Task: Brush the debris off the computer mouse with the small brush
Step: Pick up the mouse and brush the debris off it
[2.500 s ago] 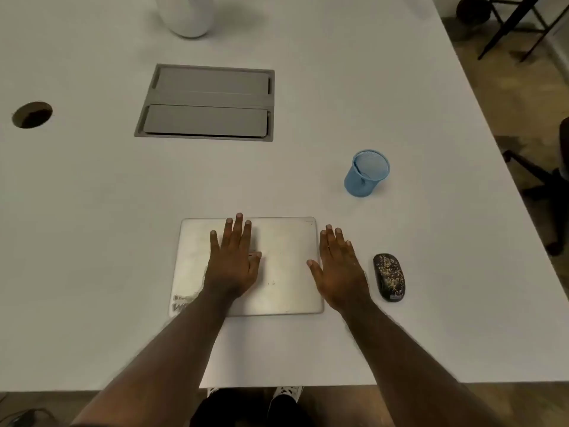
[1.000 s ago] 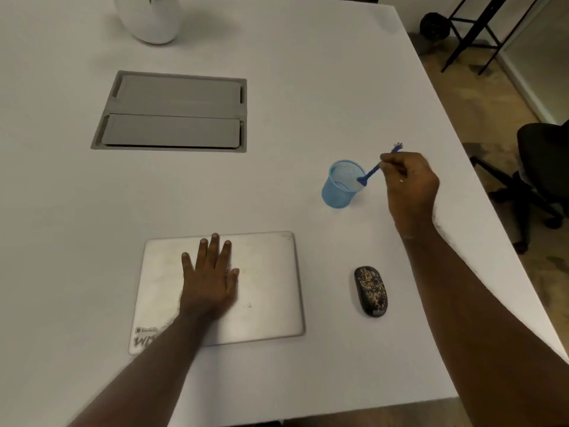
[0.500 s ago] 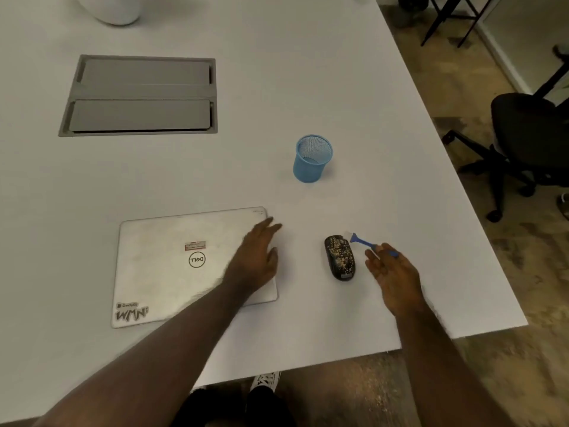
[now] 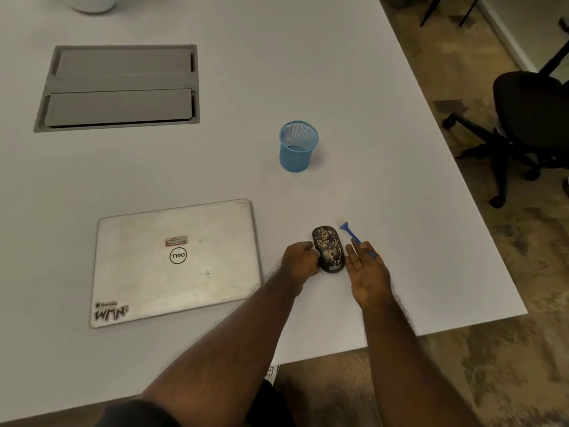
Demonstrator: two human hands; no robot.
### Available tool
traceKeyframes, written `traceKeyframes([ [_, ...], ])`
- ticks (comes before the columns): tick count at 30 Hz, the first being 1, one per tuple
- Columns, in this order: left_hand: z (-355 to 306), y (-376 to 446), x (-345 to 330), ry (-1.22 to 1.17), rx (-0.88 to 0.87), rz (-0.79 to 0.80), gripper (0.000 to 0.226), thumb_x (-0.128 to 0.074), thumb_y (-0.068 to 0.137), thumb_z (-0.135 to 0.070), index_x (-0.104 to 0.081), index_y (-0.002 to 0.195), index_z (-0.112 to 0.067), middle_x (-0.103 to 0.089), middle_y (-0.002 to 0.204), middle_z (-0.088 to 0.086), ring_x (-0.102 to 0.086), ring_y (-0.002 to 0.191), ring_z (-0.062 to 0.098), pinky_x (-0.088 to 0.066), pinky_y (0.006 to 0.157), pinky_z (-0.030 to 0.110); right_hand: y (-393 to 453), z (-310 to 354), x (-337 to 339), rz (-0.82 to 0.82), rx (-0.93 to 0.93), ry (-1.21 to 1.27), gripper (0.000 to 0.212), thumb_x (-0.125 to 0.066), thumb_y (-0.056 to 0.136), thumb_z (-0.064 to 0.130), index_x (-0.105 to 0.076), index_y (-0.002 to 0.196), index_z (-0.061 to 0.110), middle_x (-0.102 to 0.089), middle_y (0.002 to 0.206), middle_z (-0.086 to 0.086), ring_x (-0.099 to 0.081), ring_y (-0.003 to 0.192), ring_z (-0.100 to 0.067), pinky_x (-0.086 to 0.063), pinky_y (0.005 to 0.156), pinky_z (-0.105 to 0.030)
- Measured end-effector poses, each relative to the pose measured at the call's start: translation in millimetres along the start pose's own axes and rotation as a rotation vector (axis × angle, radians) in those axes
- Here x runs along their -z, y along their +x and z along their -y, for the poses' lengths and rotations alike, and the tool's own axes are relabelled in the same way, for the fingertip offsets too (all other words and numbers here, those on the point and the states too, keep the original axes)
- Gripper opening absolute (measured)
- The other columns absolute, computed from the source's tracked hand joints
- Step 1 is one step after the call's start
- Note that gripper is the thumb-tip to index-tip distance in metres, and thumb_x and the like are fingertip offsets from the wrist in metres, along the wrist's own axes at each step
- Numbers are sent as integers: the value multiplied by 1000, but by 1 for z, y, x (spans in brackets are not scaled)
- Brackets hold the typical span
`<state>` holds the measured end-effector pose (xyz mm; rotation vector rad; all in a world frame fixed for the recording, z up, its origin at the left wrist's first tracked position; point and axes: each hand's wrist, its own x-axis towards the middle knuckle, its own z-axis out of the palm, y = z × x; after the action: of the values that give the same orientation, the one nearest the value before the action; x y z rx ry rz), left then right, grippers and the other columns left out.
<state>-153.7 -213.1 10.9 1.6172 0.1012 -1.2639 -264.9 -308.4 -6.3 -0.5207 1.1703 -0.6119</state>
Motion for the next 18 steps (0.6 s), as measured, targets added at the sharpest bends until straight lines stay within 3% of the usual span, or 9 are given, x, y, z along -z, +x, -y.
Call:
traceKeyframes([
  [2,0,2,-5,-28,18,-18,26,-45,91,0,-65,108,-1,-66,114,20,-65,105,31,-56,85,36,0,-3,-1,-9,2,16,9,-51,102,8,-58,106,12,-68,107,-9,-66,101,-21,-51,91,-33],
  [4,0,2,-9,-39,4,-28,27,-46,94,-3,-66,112,0,-66,116,21,-64,109,33,-55,91,41,-1,-5,-1,-9,0,30,9,-51,102,7,-59,103,12,-68,105,-10,-67,99,-21,-53,84,-31],
  [6,1,3,-11,-29,-21,-35,26,-47,95,-5,-67,111,-2,-67,114,20,-65,106,31,-54,93,44,-2,-6,-1,-11,-4,30,10,-51,102,5,-59,100,12,-68,105,-11,-68,98,-21,-54,82,-30],
  [9,3,4,-12,-70,-22,-44,22,-49,93,-2,-67,91,-13,-69,100,13,-64,92,26,-55,91,46,-6,-8,0,-16,-8,38,11,-51,101,5,-60,103,11,-69,104,-13,-69,97,-20,-53,91,-35],
  [12,3,4,-11,-132,-10,-13,22,-49,92,2,-67,96,-11,-68,86,4,-64,82,20,-54,90,44,-12,-9,1,-12,-1,52,10,-52,101,6,-61,103,10,-69,104,-15,-69,97,-22,-52,94,-38],
  [18,5,0,-2,-292,34,215,25,-46,95,4,-64,108,-7,-70,100,8,-67,92,21,-58,75,29,-25,-5,5,-5,27,98,10,-52,100,6,-58,107,9,-69,105,-15,-70,96,-21,-55,91,-35],
])
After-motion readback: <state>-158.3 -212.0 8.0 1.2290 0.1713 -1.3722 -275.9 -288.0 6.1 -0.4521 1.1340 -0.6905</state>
